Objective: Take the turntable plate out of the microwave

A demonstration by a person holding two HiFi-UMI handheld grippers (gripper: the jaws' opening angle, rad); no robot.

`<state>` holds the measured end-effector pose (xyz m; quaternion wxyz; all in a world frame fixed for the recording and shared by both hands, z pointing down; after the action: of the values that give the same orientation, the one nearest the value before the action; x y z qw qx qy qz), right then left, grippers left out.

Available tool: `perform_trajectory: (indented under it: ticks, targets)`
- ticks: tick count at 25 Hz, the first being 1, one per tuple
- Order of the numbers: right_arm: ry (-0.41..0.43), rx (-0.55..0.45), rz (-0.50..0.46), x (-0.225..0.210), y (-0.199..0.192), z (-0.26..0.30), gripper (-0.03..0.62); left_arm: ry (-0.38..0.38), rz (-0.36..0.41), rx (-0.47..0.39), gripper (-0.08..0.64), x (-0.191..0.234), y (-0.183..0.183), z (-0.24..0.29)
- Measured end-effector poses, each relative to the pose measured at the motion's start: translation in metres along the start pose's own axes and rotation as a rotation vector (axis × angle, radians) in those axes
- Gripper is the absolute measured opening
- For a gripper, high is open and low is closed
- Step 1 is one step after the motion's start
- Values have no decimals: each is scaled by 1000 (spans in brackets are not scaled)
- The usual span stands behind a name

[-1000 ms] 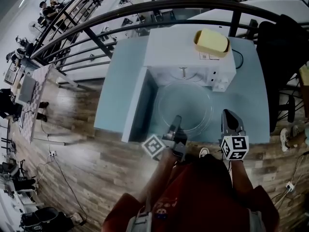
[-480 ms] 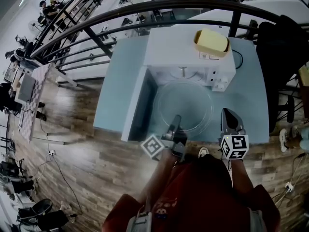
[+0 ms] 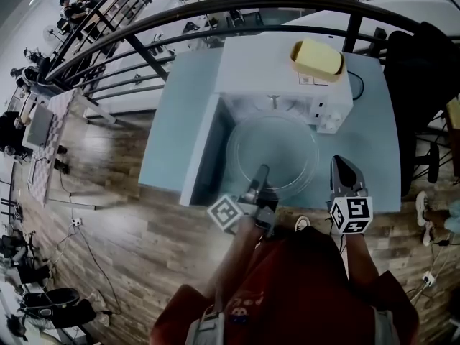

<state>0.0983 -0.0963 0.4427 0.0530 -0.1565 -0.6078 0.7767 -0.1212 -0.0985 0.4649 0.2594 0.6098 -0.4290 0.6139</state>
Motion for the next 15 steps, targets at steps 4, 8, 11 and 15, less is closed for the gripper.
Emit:
perform_trajectory:
  ticks: [4,8,11,15]
  targets:
    - [3,0,0,-1,1,1,0,2,-9,-1,23,-1,-1,2]
    - [0,-3,5,-5,2,3,0,3,-5,0,23,1,-1,5]
    - [2,-2,7,-8,3,3,-1,5,-3,0,23,0,-1,8]
    - [4,-5,10,-12,3,5,0,-2,-8,-4,23,-2,-3,11]
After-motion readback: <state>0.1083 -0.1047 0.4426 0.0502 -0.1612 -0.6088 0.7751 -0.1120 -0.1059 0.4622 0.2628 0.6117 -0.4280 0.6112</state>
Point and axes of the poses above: the fingertips, and each gripper's own axes: z forward along the fingers, x to its left, y out of its top, the point moved 2 cm from there along -z, backward along the fingers, and after that the axes turned 7 degrees about z, right-handed, at the moved point
